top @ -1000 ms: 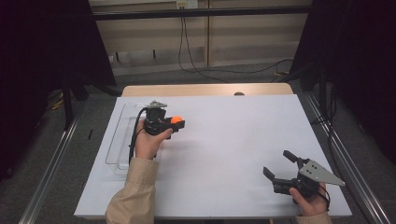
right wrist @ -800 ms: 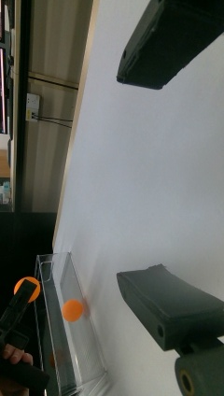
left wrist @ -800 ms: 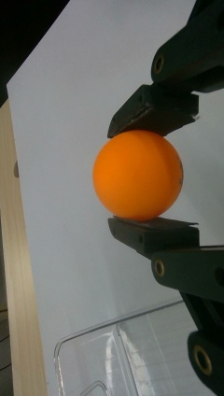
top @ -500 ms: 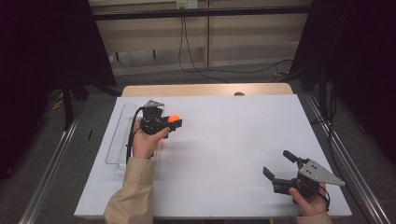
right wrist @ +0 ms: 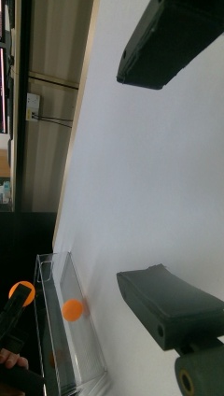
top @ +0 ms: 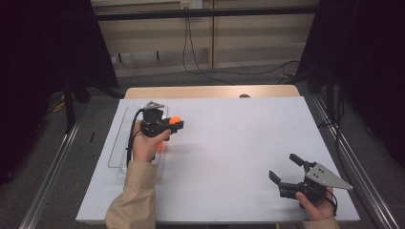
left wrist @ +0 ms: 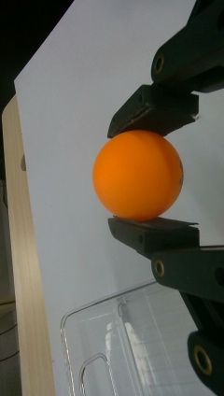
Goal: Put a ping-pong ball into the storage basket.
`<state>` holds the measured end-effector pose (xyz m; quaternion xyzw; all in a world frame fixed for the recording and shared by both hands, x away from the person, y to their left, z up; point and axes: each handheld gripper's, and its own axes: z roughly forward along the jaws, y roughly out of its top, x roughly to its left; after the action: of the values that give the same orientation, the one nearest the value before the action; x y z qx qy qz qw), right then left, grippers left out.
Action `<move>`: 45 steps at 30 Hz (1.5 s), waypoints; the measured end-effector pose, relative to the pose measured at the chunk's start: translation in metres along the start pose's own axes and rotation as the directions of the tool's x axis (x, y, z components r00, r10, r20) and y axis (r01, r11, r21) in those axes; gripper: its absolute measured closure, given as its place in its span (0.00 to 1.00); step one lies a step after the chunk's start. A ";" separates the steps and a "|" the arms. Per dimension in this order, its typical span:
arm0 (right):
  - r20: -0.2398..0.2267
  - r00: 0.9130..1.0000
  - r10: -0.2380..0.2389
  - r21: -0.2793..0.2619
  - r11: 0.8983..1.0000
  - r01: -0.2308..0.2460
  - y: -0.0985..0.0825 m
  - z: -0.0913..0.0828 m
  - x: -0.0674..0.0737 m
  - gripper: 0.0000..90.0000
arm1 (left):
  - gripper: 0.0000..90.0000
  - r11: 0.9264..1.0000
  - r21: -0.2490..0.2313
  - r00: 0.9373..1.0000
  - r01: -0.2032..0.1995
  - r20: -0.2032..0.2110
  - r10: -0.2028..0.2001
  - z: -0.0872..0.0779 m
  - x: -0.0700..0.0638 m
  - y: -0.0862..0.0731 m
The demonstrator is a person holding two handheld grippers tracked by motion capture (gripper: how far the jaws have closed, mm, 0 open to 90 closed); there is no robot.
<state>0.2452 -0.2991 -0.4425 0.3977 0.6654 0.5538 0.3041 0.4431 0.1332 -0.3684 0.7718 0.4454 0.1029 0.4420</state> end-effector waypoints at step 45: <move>-0.002 1.000 0.000 0.002 1.000 0.000 0.000 0.000 0.000 0.06 | 0.57 1.000 -0.021 1.000 0.017 -0.025 -0.018 -0.015 0.013 0.001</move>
<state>0.2453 -0.2989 -0.4427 0.3975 0.6663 0.5535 0.3029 0.4431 0.1517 -0.3621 0.7618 0.4565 0.1136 0.4453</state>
